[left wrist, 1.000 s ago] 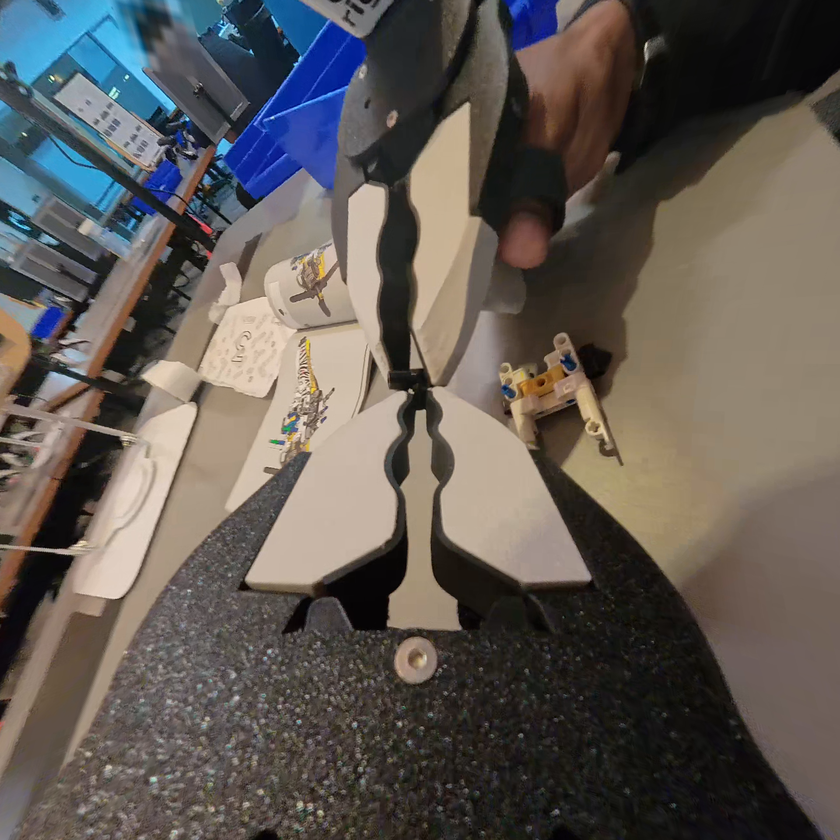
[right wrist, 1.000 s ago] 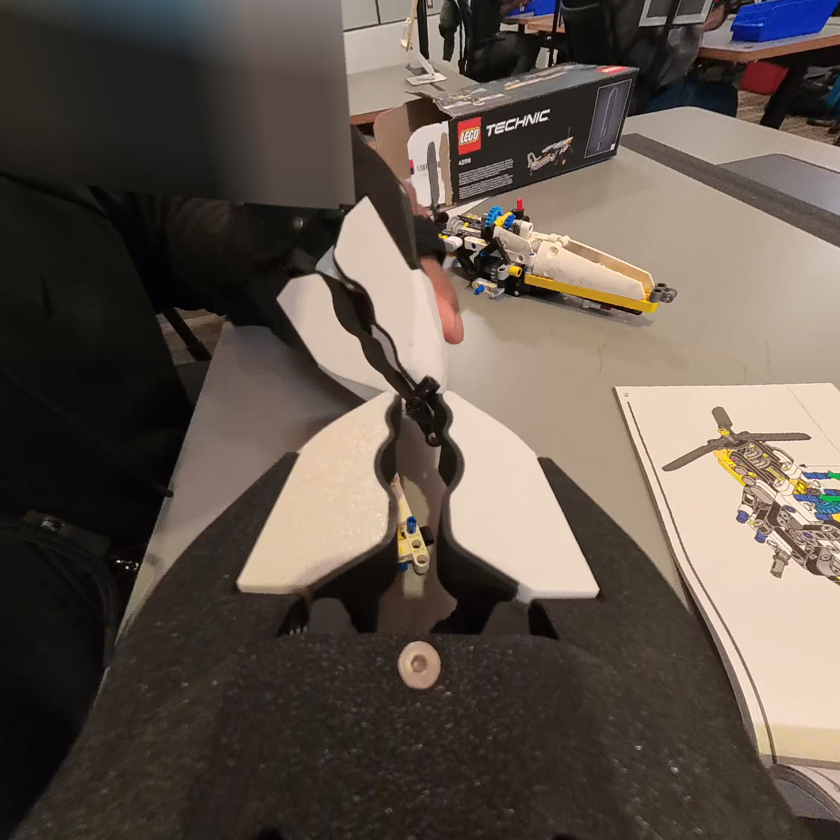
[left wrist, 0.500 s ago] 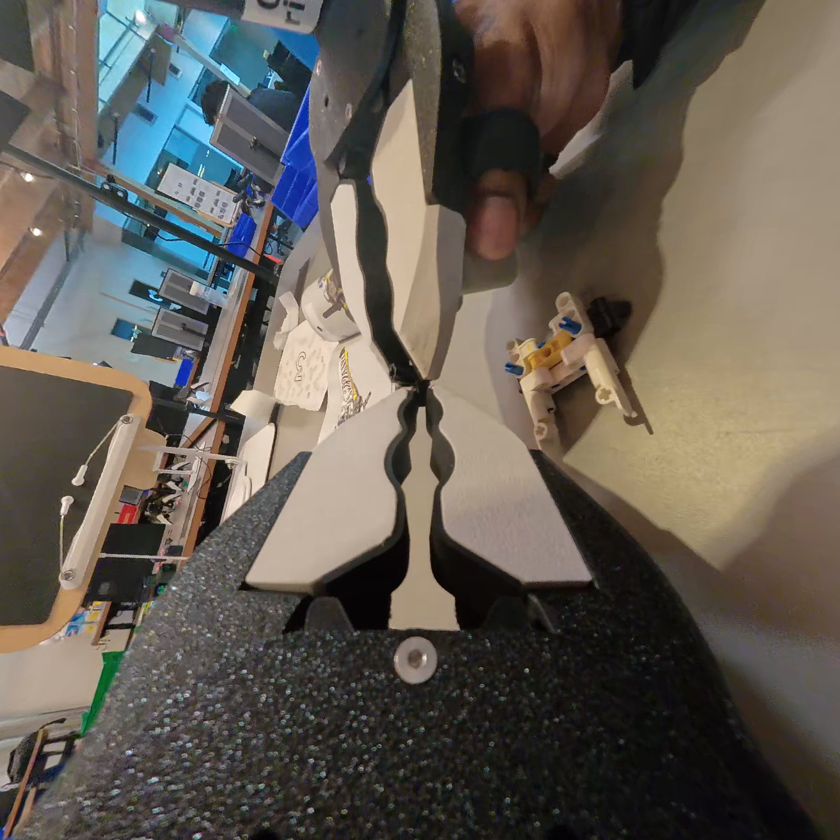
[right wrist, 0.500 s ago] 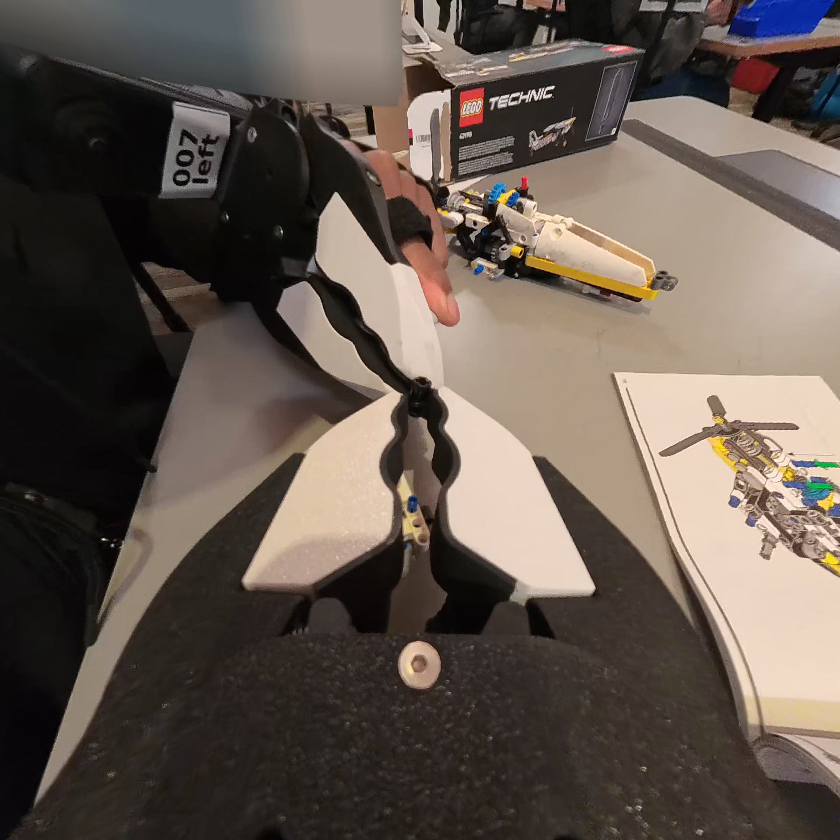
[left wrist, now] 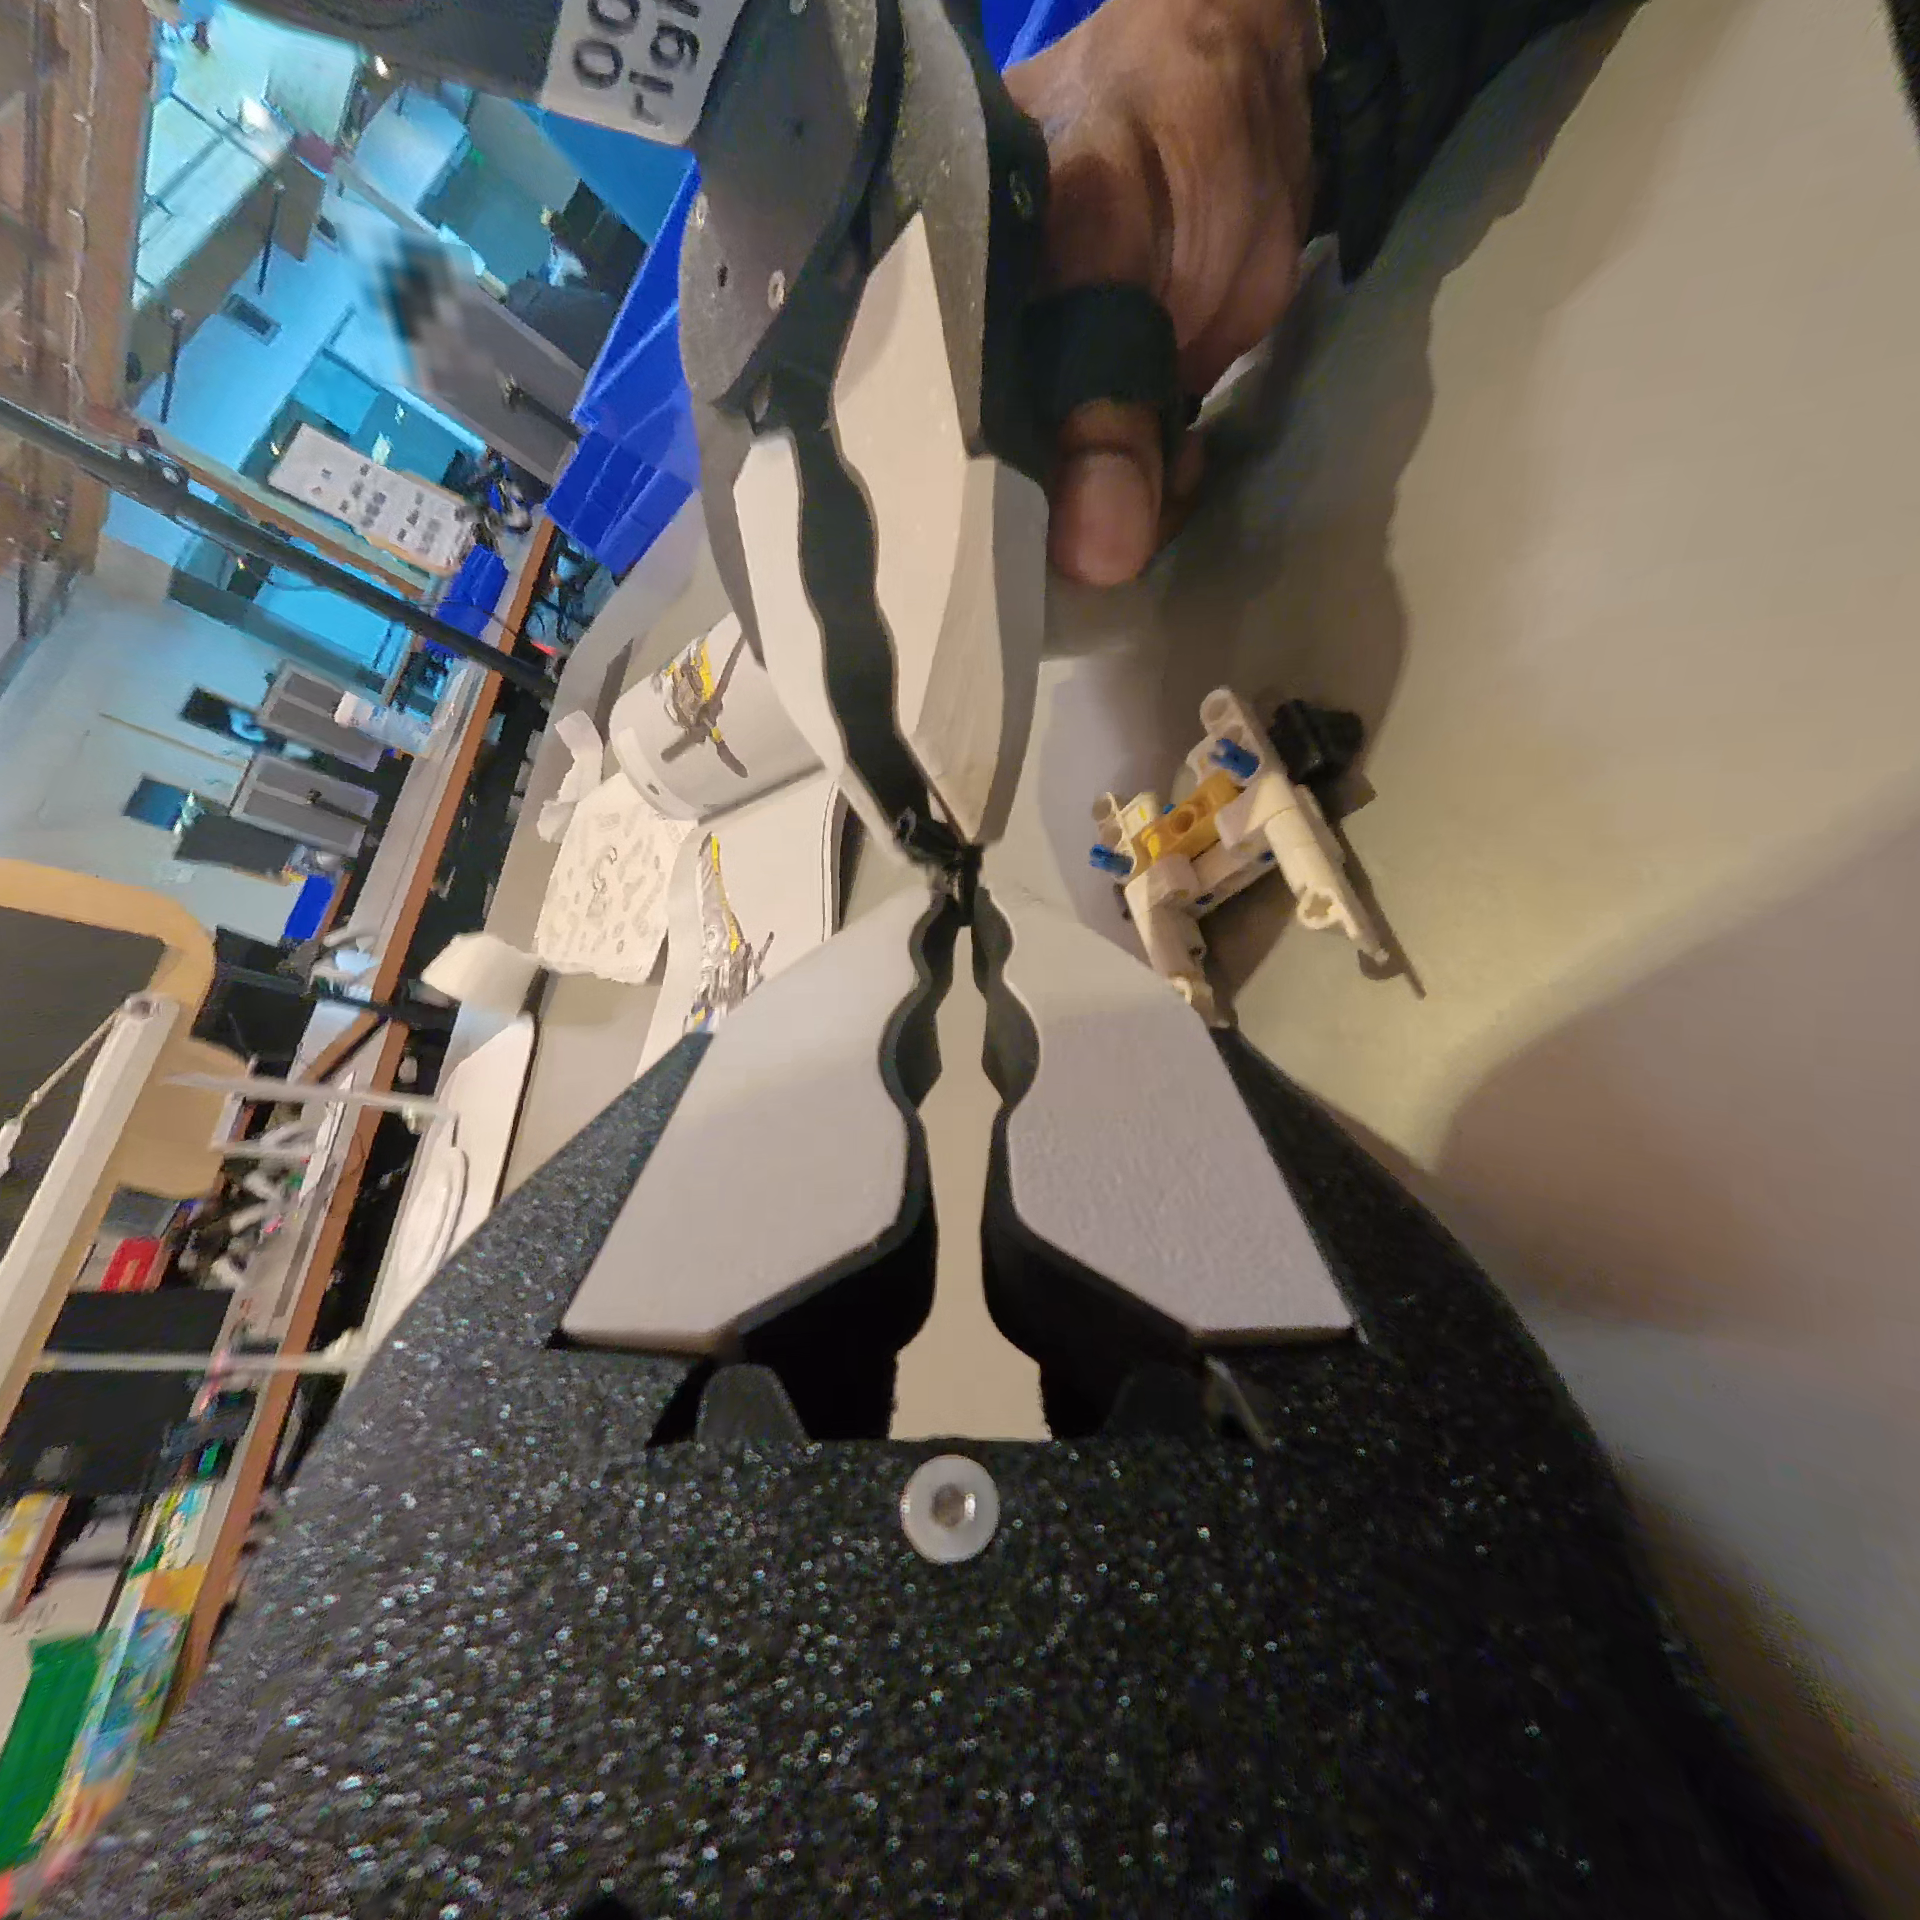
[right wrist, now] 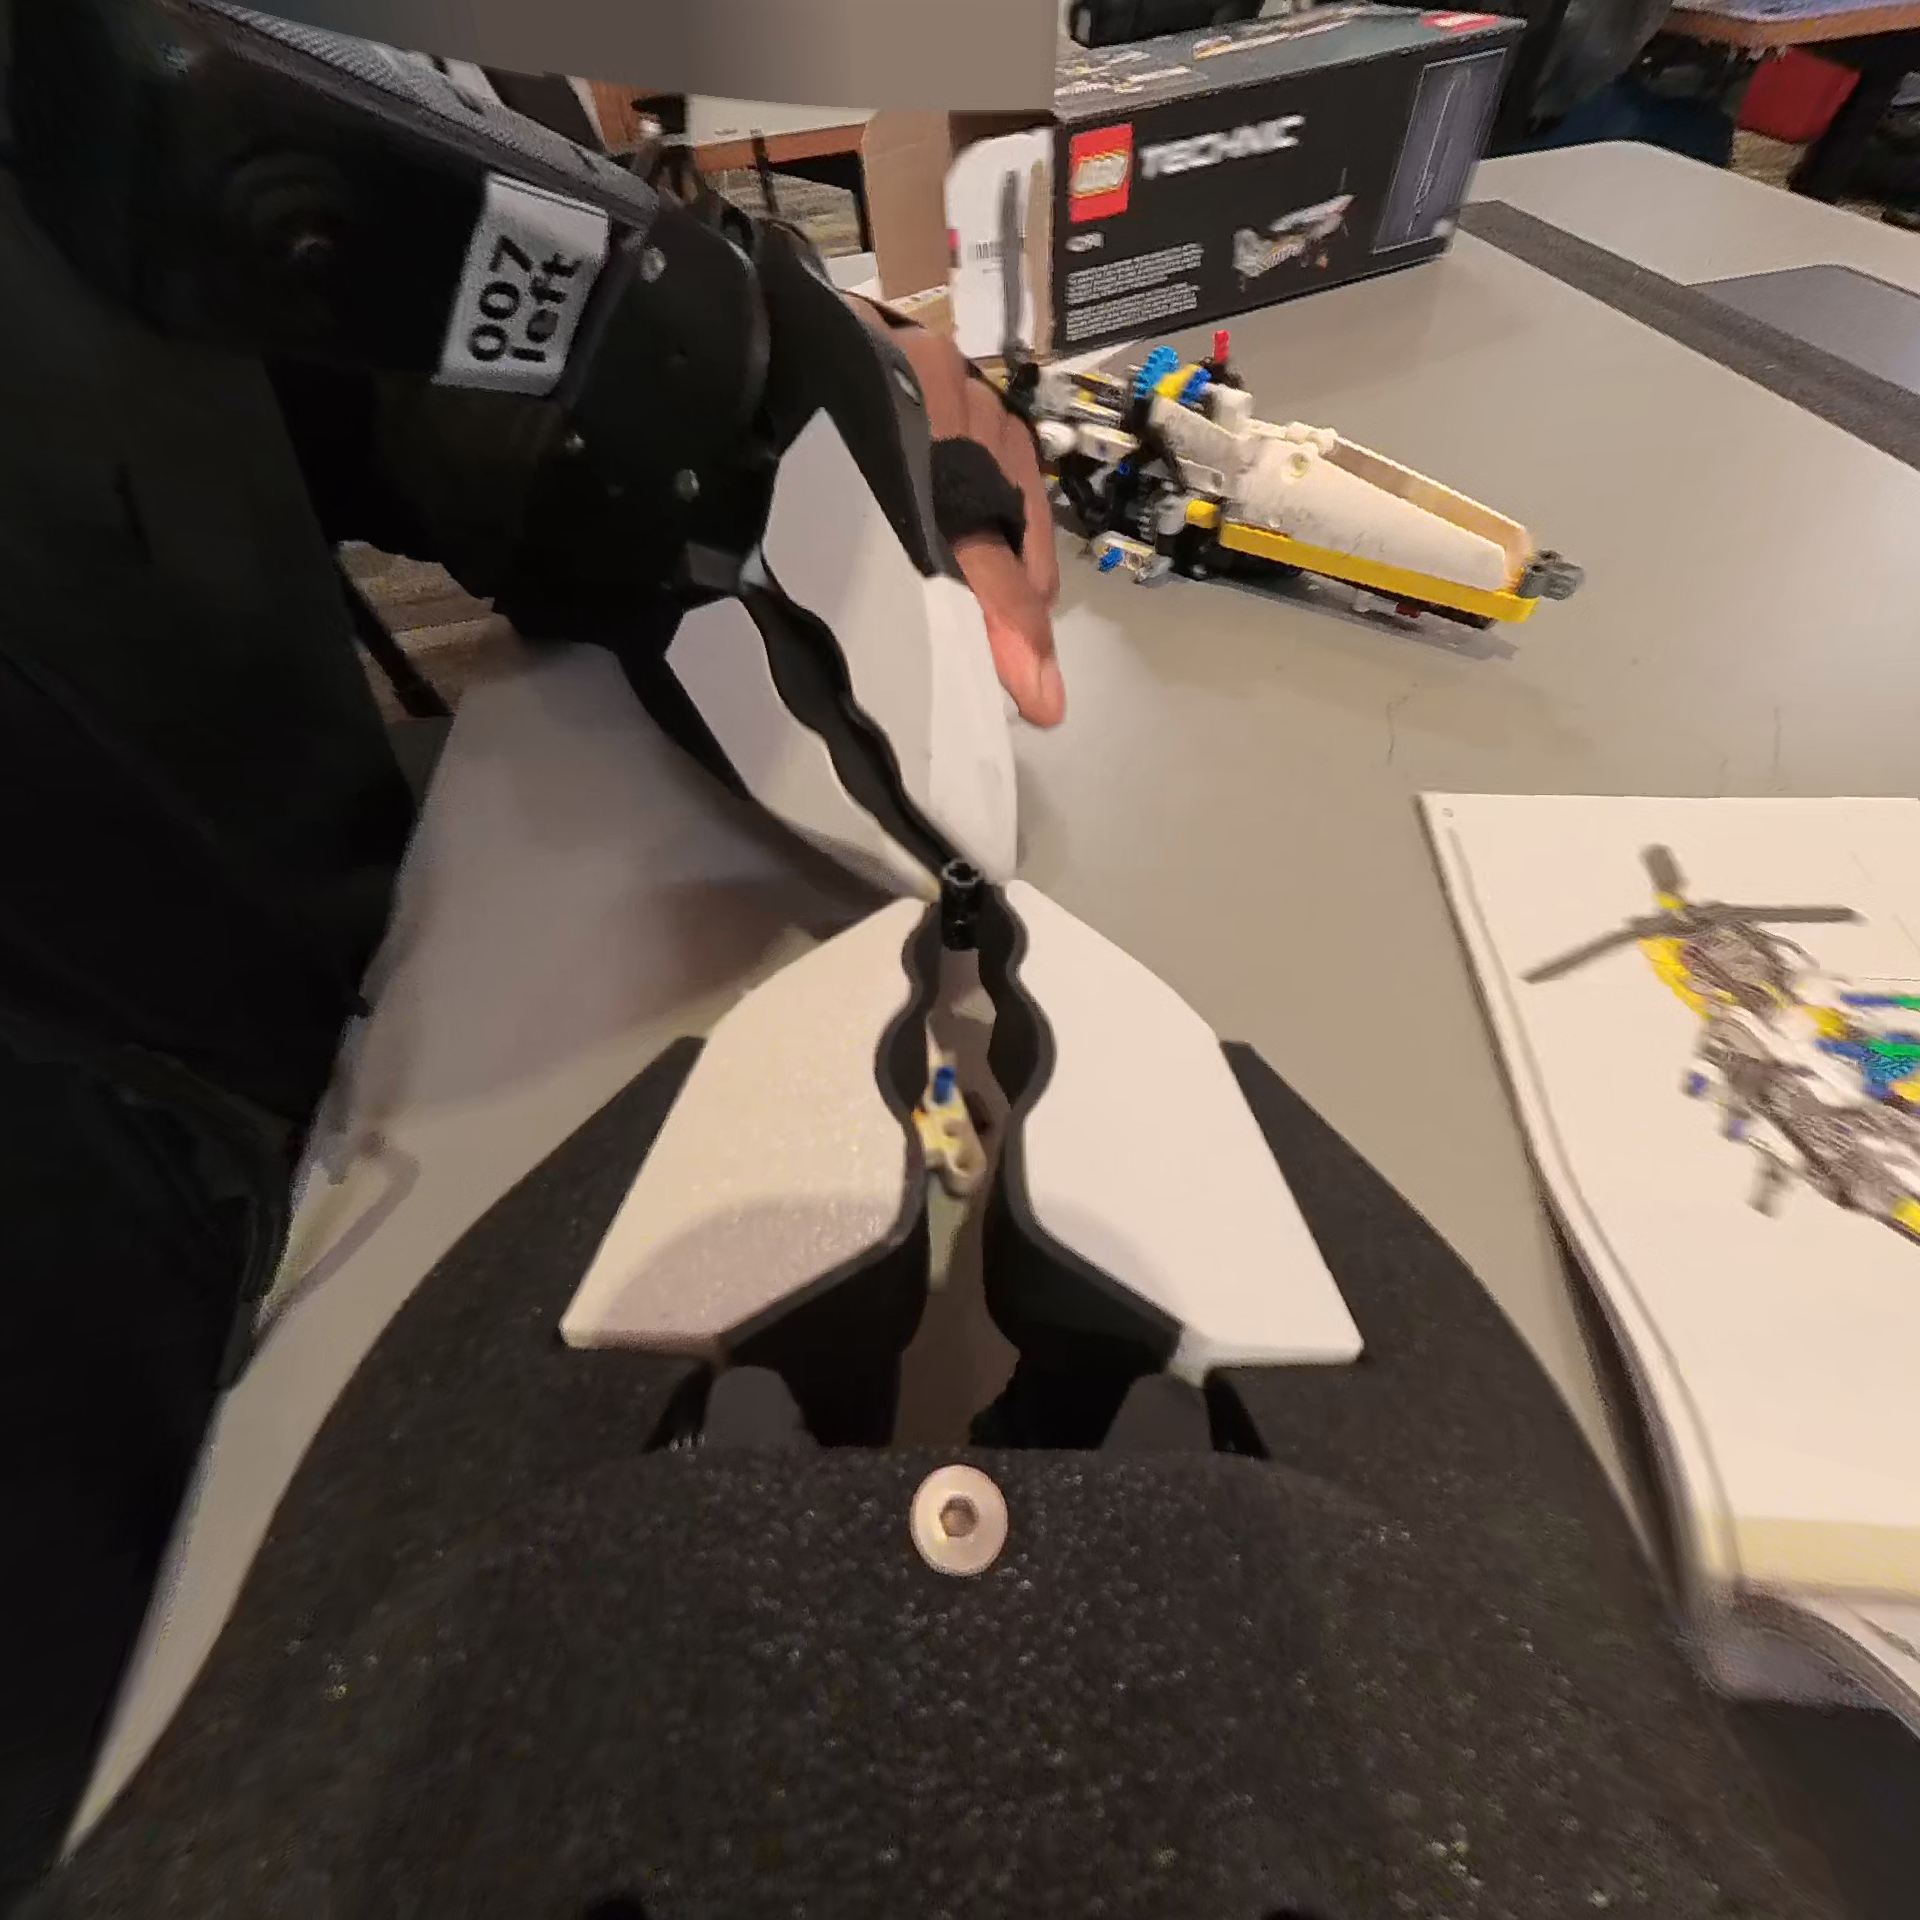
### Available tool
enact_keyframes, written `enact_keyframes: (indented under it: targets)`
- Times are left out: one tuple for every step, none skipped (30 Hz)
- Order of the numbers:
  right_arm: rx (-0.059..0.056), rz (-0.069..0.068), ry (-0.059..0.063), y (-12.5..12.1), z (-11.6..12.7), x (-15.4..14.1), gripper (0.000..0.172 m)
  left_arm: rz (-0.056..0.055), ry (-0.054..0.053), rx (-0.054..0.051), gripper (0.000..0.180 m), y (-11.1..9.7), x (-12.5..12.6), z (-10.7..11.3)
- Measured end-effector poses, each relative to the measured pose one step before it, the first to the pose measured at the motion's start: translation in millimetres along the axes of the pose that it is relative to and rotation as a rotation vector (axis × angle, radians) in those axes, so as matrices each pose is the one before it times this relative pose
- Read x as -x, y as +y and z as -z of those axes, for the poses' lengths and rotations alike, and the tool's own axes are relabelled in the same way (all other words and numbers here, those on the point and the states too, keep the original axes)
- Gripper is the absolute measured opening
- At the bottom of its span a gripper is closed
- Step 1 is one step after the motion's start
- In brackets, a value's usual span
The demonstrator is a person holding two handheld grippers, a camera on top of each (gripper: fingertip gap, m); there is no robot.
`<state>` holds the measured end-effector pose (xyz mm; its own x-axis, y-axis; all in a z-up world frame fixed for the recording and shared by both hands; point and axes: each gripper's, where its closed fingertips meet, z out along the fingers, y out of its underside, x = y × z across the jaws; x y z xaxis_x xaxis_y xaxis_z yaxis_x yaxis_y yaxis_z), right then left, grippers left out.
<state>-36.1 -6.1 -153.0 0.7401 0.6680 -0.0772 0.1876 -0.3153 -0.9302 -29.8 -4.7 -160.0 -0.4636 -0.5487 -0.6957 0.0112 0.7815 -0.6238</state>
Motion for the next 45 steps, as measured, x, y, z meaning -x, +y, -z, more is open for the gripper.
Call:
enact_keyframes:
  targets:
    - [0.0029,0.0003,0.0345,1.66,5.98,-7.71,0.007,-0.0029,-0.0232,0.0342,0.006,8.26,4.49,1.47]
    - [-0.0105,-0.0165,0.0373,1.93,10.15,-11.4,0.007,0.0186,-0.0223,0.0181,0.005,10.19,7.58,3.83]
    - [-0.0166,-0.0341,0.0138,2.56,10.6,-9.73,0.007,0.0656,-0.0104,-0.012,0.005,5.37,8.58,4.23]
    - [-0.0055,-0.0254,0.0102,3.53,8.79,-7.73,0.007,0.0535,-0.0174,-0.0127,0.005,1.3,8.32,2.22]
    - [-0.0008,-0.0038,0.0159,2.61,6.38,-5.63,0.007,0.0189,-0.0037,0.0083,0.006,1.35,3.96,-0.85]
    - [-0.007,0.006,0.0052,-0.36,4.25,-1.92,0.007,0.0075,0.0082,0.0095,0.006,0.65,-0.04,-2.31]
    - [-0.0109,0.0072,-0.0014,-2.07,2.66,0.23,0.007,0.0088,0.0115,0.0041,0.006,0.21,-1.83,-2.38]
    - [-0.0032,0.0044,0.005,-1.28,1.09,-0.29,0.008,0.0114,0.0057,0.0009,0.006,0.3,-1.42,-1.77]
    - [0.0017,0.0023,0.0092,-0.75,0.45,-0.54,0.008,0.0131,0.0043,0.0044,0.006,0.54,-0.65,-1.73]
    - [-0.0006,0.0044,0.01,-1.55,0.79,0.06,0.008,0.0164,0.0067,0.0066,0.006,0.4,-0.29,-1.88]
    - [0.0022,0.0082,0.0159,-2.1,1.8,0.24,0.007,0.0214,0.0042,0.0001,0.006,-1.55,0.57,-2.0]
    - [0.0056,0.0142,0.0261,-2.07,3.33,-0.49,0.007,0.0272,0.0138,-0.0065,0.006,-3.66,-0.24,-2.3]
    - [0.0027,0.0162,0.0367,-2.58,5.37,-1.61,0.007,0.0289,0.0136,-0.0137,0.006,-6.0,-0.25,-2.72]
    - [-0.0008,0.008,0.0448,-2.89,7.96,-3.14,0.007,0.0242,0.0105,-0.0219,0.006,-8.2,0.24,-3.44]
    - [-0.003,-0.004,0.0521,-3.1,10.82,-4.91,0.008,0.0218,0.02,-0.0166,0.006,-8.79,-0.6,-5.02]
    - [-0.0054,-0.0118,0.06,-3.4,13.43,-6.67,0.008,0.0215,0.0197,-0.0126,0.006,-10.03,0.35,-6.98]
    - [-0.0064,-0.0121,0.0659,-3.19,16.09,-8.25,0.007,0.0159,0.0191,-0.026,0.006,-13.59,1.24,-8.22]
    - [-0.0026,-0.0098,0.0756,-2.42,18.14,-10.77,0.008,0.0132,0.0318,-0.0294,0.006,-15.72,0.18,-10.05]
    - [0.0031,-0.0073,0.0867,-1.17,19.63,-13.9,0.007,0.0136,0.0324,-0.0208,0.006,-16.06,0.77,-12.26]
    - [0.009,-0.004,0.0913,0.72,19.89,-16.59,0.007,0.0106,0.0296,-0.0178,0.006,-16.3,1.34,-14.19]
    - [0.0184,-0.0037,0.0965,3.44,18.55,-19.73,0.007,0.0019,0.0289,-0.0262,0.006,-17.59,1.49,-15.34]
    - [0.0275,-0.0087,0.1015,6.29,15.82,-22.61,0.007,-0.0021,0.022,-0.0281,0.006,-17.34,2.47,-16.98]
    - [0.0311,-0.016,0.0916,8.1,12.02,-22.71,0.007,-0.0041,0.0153,-0.019,0.006,-15.07,3.32,-18.67]
    - [0.026,-0.0226,0.073,7.88,8.05,-20.52,0.007,-0.0081,0.0116,-0.013,0.006,-13.36,3.41,-20.09]
    - [0.019,-0.0276,0.0571,6.52,4.53,-17.25,0.008,-0.0122,0.0063,-0.0126,0.006,-11.95,3.58,-20.79]
    - [0.0239,-0.0243,0.0423,6.23,1.7,-13.39,0.013,-0.0183,0.0024,0.0029,0.006,-7.65,3.71,-21.51]
    - [0.0331,-0.0149,0.0354,6.65,-0.18,-10.23,0.021,-0.0242,-0.0063,0.0285,0.006,-1.65,4.78,-21.86]
    - [0.0337,-0.0061,0.0316,6.24,-1.03,-7.74,0.027,-0.0224,-0.0163,0.0412,0.007,2.73,5.84,-20.96]
    - [0.0212,-0.0023,0.021,4.67,-0.63,-4.7,0.03,-0.0131,-0.0162,0.0356,0.01,4.3,4.84,-18.51]
    - [0.0063,-0.003,0.0031,2.82,-0.08,-1.34,0.031,0.0003,-0.0014,0.0325,0.015,5.41,1.71,-15.02]
    - [-0.0008,-0.0054,-0.0113,1.91,0.72,1.07,0.031,0.0144,0.0002,0.0273,0.021,5.43,0.9,-10.2]
    - [-0.0055,-0.0054,-0.0125,1.15,1.56,1.62,0.032,0.0189,-0.0017,0.0135,0.025,4.16,0.8,-5.05]
    - [-0.01,-0.0013,-0.0084,0.32,2.79,1.35,0.032,0.0257,0.0022,0.0017,0.028,2.88,0.09,0.05]
    - [-0.0155,0.0036,-0.0113,-0.74,3.47,2.38,0.032,0.0271,0.0038,-0.0114,0.031,1.34,-0.34,4.94]
    - [-0.017,0.0039,-0.0165,-1.19,3.62,3.53,0.032,0.0172,-0.0005,-0.0201,0.033,0.6,0.04,9.22]
    - [-0.0155,0.0047,-0.0231,-1.39,3.13,5.33,0.032,0.0061,-0.0021,-0.0159,0.033,1.46,0.1,12.28]
    - [-0.0185,0.0103,-0.0361,-2.05,2.31,8.48,0.032,0.0043,-0.0058,-0.0102,0.035,2.84,0.51,14.8]
    - [-0.0191,0.0139,-0.0473,-2.25,1.09,11.4,0.03,0.0071,-0.0095,-0.0063,0.036,4.03,0.92,16.99]
    - [-0.0141,0.0138,-0.0534,-1.86,-0.64,13.43,0.029,0.0093,-0.0119,-0.0023,0.037,5.76,1.39,18.59]
    - [-0.0099,0.0143,-0.0579,-1.6,-2.53,14.78,0.029,0.0127,-0.0141,-0.001,0.038,7.14,1.91,19.51]
    - [-0.0072,0.015,-0.0616,-1.34,-4.66,16.08,0.029,0.0178,-0.0103,-0.0025,0.038,8.18,1.66,20.22]
    - [-0.0035,0.0163,-0.0631,-0.96,-6.69,16.53,0.029,0.0282,-0.0075,0.0007,0.038,9.51,1.09,20.31]
    - [-0.0005,0.0207,-0.0645,-0.7,-8.48,16.85,0.029,0.0372,-0.0068,0.0086,0.038,11.17,0.92,19.89]
    - [0.0012,0.0253,-0.0678,-0.6,-10.27,16.94,0.029,0.0382,-0.0061,0.0135,0.039,12.75,0.57,18.84]
    - [0.0047,0.0273,-0.0738,-0.32,-11.95,17.1,0.029,0.0361,-0.0029,0.0177,0.038,14.0,-0.59,17.55]
